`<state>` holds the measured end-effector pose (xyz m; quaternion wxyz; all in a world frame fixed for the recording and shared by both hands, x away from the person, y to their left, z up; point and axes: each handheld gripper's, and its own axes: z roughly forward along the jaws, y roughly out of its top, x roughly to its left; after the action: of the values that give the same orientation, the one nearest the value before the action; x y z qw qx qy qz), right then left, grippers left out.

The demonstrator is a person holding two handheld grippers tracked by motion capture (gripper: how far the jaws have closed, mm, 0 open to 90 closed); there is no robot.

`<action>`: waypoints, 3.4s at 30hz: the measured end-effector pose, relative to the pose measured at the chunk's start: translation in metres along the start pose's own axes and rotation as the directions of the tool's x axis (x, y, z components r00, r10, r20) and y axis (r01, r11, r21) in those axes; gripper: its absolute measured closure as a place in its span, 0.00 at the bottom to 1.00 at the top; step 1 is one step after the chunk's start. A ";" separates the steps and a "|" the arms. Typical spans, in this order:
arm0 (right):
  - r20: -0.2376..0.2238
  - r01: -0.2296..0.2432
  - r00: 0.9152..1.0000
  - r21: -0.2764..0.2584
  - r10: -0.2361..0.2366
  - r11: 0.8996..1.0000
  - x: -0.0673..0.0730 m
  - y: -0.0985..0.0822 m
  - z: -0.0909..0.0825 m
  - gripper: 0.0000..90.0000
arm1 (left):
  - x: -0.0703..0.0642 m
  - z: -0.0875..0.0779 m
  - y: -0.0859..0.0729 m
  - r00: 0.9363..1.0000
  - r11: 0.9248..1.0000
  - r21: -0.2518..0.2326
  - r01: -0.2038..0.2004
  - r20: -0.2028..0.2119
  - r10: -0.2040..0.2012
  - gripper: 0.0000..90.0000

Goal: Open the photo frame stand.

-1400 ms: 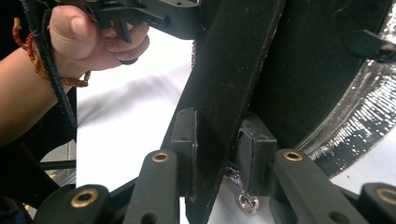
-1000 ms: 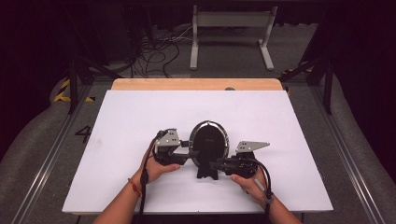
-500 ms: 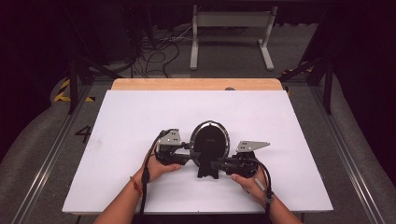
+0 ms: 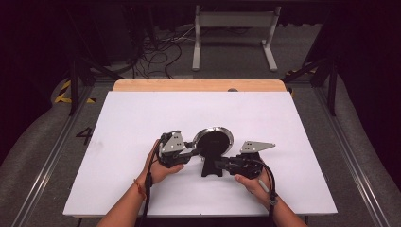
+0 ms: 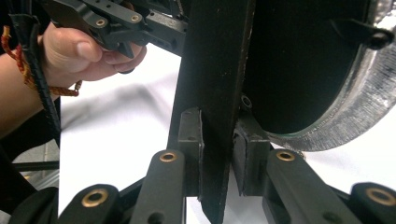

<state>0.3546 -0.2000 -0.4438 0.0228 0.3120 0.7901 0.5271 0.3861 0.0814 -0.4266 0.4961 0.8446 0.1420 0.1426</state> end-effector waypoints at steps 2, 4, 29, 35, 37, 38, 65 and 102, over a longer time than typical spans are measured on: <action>0.003 0.003 1.000 0.001 -0.003 1.000 0.001 0.000 0.000 0.84 | -0.001 0.000 0.000 1.000 1.000 0.000 -0.006 -0.003 0.006 0.80; 0.003 0.000 1.000 0.005 0.000 1.000 0.001 0.000 0.000 0.84 | 0.000 0.000 -0.002 1.000 1.000 -0.010 0.007 0.010 -0.007 0.81; -0.012 -0.004 1.000 0.023 0.005 1.000 0.004 0.000 -0.002 0.84 | -0.009 0.010 -0.004 0.996 0.998 0.037 -0.052 -0.073 0.055 0.78; 0.016 -0.009 1.000 0.049 0.009 0.999 0.002 -0.002 0.001 0.81 | -0.007 0.011 -0.008 0.990 0.997 0.049 -0.067 -0.124 0.073 0.83; 0.029 -0.011 1.000 0.047 0.010 0.999 0.003 -0.001 0.002 0.81 | -0.007 0.012 -0.008 0.989 0.997 0.048 -0.065 -0.132 0.071 0.82; 0.030 -0.010 1.000 0.046 0.008 0.999 0.003 -0.001 0.002 0.81 | -0.007 0.012 -0.008 0.989 0.997 0.045 -0.065 -0.133 0.070 0.82; 0.104 0.041 0.993 0.067 -0.048 0.997 0.009 -0.002 0.005 0.81 | -0.006 0.016 -0.009 0.972 0.989 0.070 -0.133 -0.185 0.144 0.81; 0.222 0.180 0.955 0.091 -0.197 0.979 0.029 0.012 -0.018 0.77 | 0.001 -0.010 -0.014 0.992 0.999 -0.009 -0.034 -0.119 0.033 0.62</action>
<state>0.3304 -0.1967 -0.4169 0.1533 0.2946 0.8261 0.4551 0.3820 0.0962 -0.4345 0.4888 0.8342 0.1564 0.2018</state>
